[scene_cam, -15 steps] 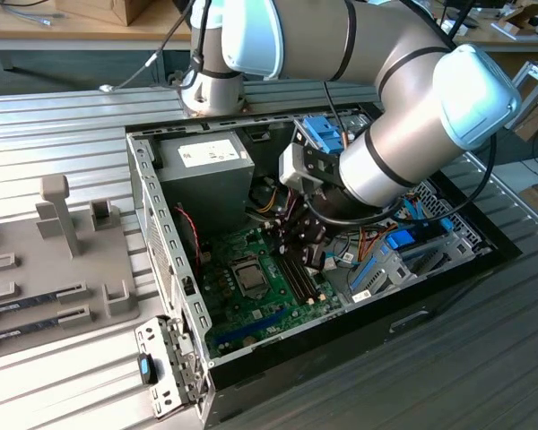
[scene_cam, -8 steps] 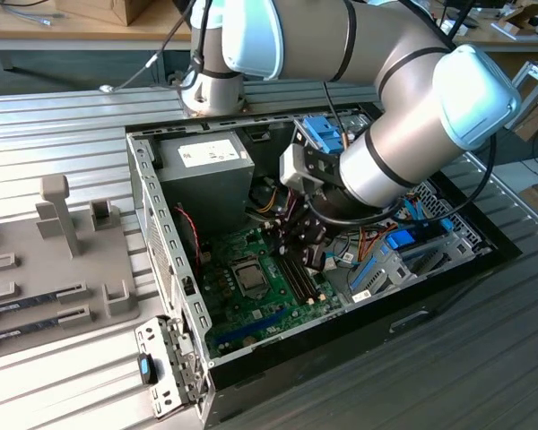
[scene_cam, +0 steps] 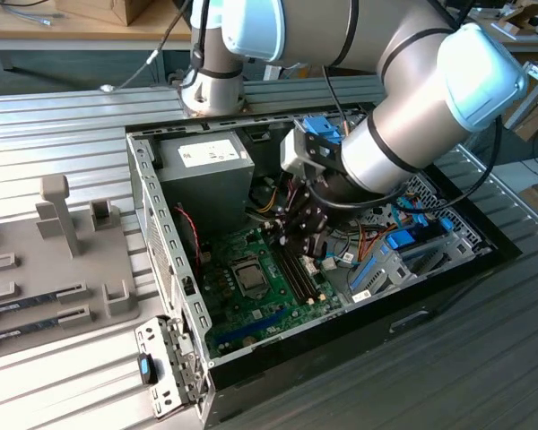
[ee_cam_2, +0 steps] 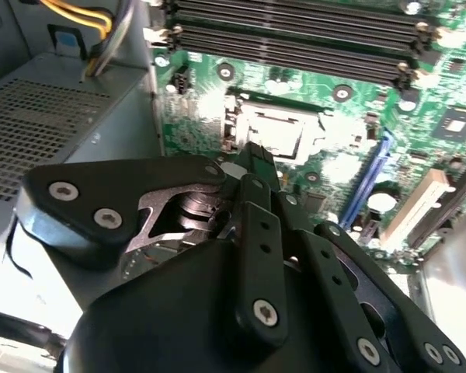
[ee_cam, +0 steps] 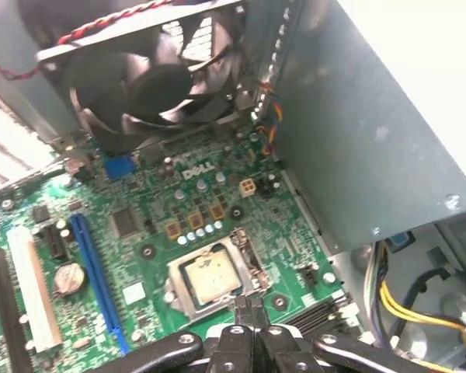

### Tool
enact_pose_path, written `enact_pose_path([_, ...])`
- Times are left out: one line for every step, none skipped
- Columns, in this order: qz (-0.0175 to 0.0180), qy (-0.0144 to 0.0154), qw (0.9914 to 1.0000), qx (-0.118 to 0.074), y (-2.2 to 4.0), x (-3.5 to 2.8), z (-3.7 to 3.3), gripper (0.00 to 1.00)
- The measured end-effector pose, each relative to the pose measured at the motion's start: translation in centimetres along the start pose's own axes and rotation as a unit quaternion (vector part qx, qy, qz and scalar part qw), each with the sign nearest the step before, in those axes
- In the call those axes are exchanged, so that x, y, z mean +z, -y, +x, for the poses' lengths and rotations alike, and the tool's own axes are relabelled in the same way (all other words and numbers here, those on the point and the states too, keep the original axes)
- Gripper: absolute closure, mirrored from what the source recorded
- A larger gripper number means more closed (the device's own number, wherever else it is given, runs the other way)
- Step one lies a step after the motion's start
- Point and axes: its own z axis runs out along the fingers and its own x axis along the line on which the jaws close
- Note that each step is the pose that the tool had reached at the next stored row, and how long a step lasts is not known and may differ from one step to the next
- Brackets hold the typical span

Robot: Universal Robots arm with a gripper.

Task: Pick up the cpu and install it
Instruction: 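Install the first cpu locking lever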

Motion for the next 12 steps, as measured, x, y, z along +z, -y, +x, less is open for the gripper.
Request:
enact_pose_path([0.0006,-0.0013,1.0,0.0,-0.08,0.1,-0.23,0.89])
enact_pose_path([0.003,-0.0061,0.99998,0.002,-0.07,0.2,-0.26,0.89])
enact_pose_path([0.0062,-0.0126,0.99989,0.004,-0.06,0.26,-0.26,0.89])
enact_pose_path([0.0083,-0.0168,0.99981,0.005,-0.05,0.31,-0.25,0.89])
enact_pose_path([0.0098,-0.0197,0.99974,0.006,-0.02,0.37,-0.25,0.89])
enact_pose_path([0.0116,-0.0234,0.99963,0.007,0.02,0.47,-0.24,0.89])
enact_pose_path([0.0135,-0.0274,0.99949,0.009,0.05,0.61,-0.25,0.89])
enact_pose_path([0.0147,-0.0298,0.9994,0.01,0.03,0.72,-0.35,0.89])
enact_pose_path([0.0149,-0.0301,0.99939,0.01,-0.01,0.77,-0.46,0.89])
enact_pose_path([0.015,-0.0303,0.99938,0.01,-0.03,0.81,-0.55,0.89])
enact_pose_path([0.0151,-0.0306,0.99937,0.01,-0.08,0.85,-0.67,0.89])
enact_pose_path([0.0156,-0.0314,0.99934,0.01,-0.09,0.88,-0.71,0.89])
